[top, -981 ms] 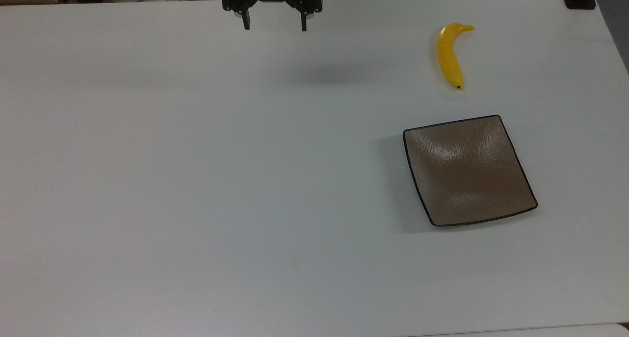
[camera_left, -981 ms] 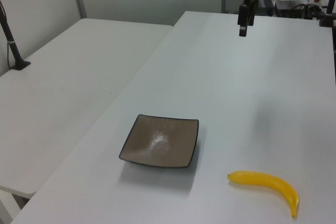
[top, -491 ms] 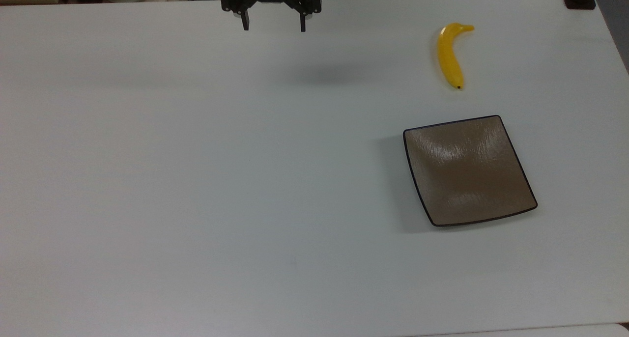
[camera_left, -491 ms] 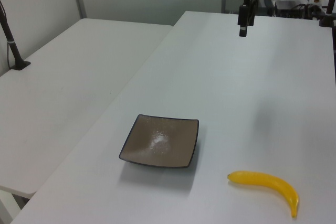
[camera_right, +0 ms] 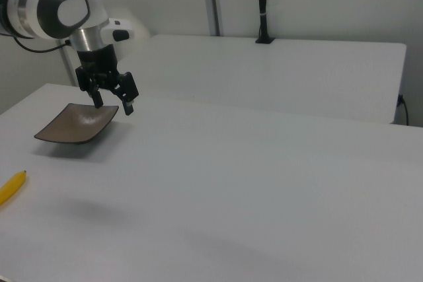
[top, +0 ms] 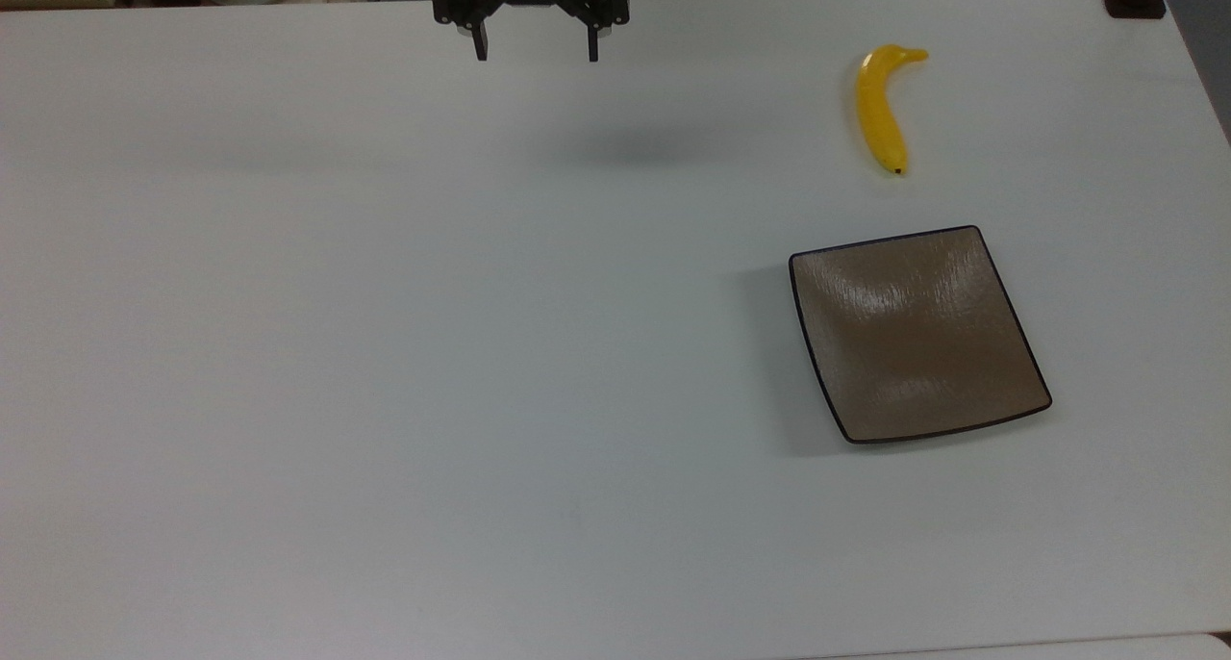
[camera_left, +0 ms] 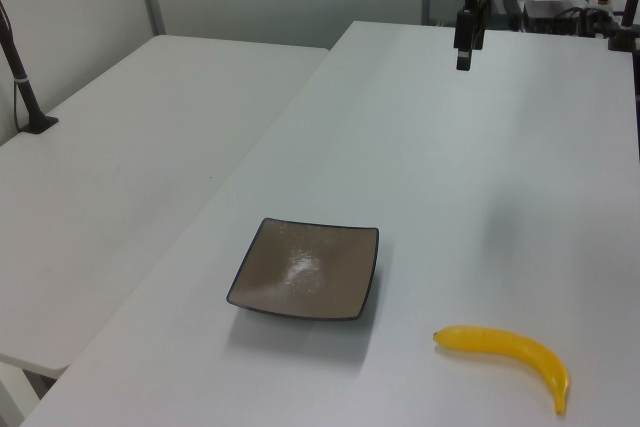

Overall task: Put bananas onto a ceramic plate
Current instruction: 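Move the gripper over the yellow banana and lower toward it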

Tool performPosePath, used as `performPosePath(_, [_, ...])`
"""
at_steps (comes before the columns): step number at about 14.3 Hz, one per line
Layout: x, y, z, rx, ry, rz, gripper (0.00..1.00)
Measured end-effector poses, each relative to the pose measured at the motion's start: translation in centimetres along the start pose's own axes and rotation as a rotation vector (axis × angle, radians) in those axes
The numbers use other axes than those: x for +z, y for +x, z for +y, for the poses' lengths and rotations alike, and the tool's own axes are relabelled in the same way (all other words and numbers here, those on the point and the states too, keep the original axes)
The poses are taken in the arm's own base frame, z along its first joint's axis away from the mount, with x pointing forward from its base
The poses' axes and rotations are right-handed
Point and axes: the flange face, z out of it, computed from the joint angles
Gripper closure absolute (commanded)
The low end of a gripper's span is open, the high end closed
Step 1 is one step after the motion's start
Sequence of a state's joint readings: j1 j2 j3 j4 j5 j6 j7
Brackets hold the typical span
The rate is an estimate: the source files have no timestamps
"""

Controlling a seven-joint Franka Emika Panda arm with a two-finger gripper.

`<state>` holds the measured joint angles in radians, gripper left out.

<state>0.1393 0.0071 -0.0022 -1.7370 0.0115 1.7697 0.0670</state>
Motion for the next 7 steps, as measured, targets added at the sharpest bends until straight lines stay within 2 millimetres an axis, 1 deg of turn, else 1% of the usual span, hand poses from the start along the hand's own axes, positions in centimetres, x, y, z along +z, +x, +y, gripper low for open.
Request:
performPosePath(3, [0.3, -0.1, -0.1, -0.003, 0.000, -0.006, 0.00])
performPosePath(4, [0.7, -0.2, -0.4, -0.008, 0.001, -0.014, 0.00])
performPosePath(6, [1.4, -0.4, -1.4, -0.021, 0.017, -0.031, 0.00])
performPosePath(7, [1.8, -0.6, -2.3, -0.030, 0.036, -0.041, 0.00])
